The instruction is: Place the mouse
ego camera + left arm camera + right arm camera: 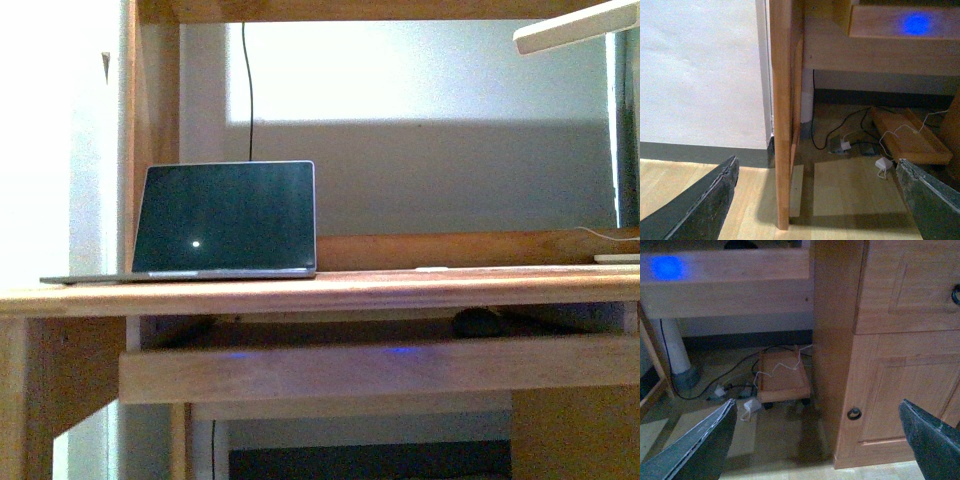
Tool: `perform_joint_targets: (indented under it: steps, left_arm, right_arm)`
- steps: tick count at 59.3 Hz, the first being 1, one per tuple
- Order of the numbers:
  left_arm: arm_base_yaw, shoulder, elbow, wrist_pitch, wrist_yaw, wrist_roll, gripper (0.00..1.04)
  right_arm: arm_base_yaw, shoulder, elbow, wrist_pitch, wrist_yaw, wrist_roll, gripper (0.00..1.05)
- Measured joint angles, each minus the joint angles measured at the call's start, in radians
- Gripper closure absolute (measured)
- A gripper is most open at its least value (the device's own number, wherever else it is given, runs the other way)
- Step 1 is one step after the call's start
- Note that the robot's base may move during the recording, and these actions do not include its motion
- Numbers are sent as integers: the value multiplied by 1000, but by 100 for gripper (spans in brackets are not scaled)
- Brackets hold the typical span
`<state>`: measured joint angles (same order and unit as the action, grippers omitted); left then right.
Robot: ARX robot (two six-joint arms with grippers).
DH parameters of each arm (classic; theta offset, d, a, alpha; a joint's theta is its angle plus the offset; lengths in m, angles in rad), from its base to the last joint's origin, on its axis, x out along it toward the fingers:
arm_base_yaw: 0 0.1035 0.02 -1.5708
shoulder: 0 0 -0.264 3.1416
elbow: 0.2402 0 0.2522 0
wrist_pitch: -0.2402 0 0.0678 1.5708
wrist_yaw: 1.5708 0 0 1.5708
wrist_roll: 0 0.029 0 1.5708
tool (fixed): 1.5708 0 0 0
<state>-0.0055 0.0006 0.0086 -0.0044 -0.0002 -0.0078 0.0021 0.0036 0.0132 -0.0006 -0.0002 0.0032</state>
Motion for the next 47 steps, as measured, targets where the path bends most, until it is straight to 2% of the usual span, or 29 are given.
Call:
perform_joint_targets:
  steps: [24, 29, 31, 36, 41, 47]
  left_arm:
    - [0, 0, 0, 0, 0, 0, 8]
    - [40, 95, 58, -138, 134, -90, 8]
    - [54, 148, 68, -141, 177, -97, 8]
    - [101, 331, 93, -54, 293, -58, 8]
    - [135, 520, 142, 77, 368, 30, 8]
    - [143, 758, 200, 275, 356, 177, 8]
  right_arm:
    - [0, 0, 0, 0, 0, 0, 7]
    - [0, 0, 0, 0, 0, 0, 7]
    - [0, 0, 0, 0, 0, 0, 7]
    - [0, 0, 0, 0, 0, 0, 7]
    - [0, 0, 0, 0, 0, 0, 7]
    - [0, 0, 0, 0, 0, 0, 7]
